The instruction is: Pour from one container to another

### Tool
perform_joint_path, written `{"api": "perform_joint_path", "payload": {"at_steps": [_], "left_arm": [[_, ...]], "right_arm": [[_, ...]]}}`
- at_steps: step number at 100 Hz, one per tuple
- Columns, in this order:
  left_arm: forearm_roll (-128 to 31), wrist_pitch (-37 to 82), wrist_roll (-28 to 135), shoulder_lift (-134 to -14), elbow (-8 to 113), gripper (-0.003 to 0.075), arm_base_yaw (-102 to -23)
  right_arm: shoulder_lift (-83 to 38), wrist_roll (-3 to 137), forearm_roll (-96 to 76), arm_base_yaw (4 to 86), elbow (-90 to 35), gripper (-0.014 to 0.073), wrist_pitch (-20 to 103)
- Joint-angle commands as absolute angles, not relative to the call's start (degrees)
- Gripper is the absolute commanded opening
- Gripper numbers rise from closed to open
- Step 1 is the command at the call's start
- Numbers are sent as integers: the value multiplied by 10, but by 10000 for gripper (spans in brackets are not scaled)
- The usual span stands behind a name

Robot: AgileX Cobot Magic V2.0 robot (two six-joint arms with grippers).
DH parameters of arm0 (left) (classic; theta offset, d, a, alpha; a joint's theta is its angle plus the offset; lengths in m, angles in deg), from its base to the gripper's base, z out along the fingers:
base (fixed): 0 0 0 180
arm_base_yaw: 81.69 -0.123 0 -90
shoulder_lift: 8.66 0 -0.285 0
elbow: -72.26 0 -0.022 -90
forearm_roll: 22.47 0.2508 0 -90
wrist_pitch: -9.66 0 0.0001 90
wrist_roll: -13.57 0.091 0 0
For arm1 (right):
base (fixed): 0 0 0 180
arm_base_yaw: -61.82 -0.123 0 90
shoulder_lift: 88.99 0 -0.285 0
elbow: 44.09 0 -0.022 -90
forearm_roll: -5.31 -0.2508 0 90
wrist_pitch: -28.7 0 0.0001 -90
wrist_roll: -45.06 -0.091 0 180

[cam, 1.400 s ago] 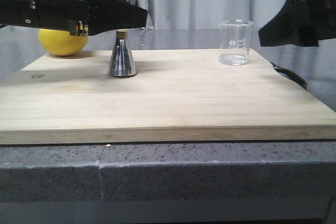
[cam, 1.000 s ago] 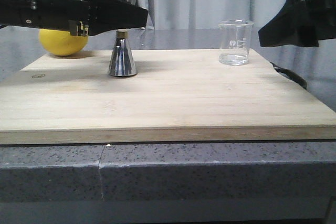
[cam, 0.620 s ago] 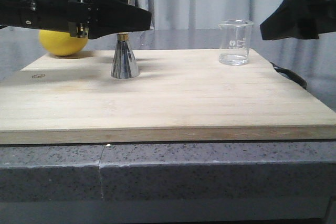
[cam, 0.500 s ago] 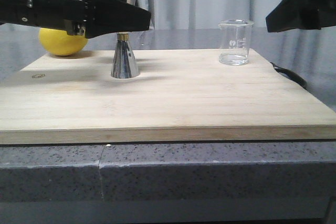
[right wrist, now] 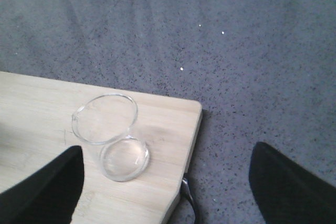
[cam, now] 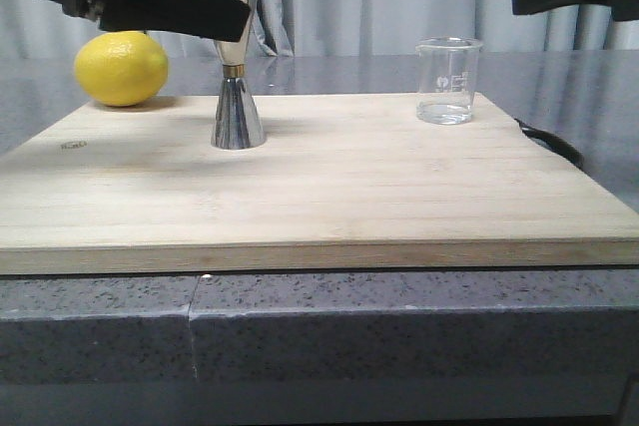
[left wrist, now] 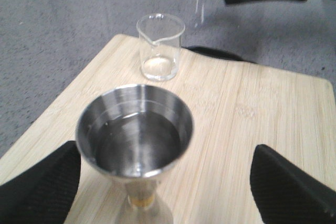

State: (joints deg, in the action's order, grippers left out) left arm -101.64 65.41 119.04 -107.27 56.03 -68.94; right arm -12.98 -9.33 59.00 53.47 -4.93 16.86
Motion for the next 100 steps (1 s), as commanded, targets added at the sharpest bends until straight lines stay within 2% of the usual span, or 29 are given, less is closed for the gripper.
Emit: {"api": "perform_joint_path", "payload": {"at_steps": [1,35,57,85,100], "left_arm": [[-992,647,1132,-1022,575,610,-685],[-731,560,824,-894,575,606,-685],[-570,525,548,-788,575,600,-685],[-391,542,259,-694,575,600,-685],[-308,547,160,-659,568,600,-685]], "right_arm": [[-164,-95,588,533,-68,578,148],[-247,-96,588,533,-68,578,217],[-316,-129,587,533,-66,578,280],[-414,-130,576,533,-60,578,307],[-468,-130,573,533,-60,578,312]]}}
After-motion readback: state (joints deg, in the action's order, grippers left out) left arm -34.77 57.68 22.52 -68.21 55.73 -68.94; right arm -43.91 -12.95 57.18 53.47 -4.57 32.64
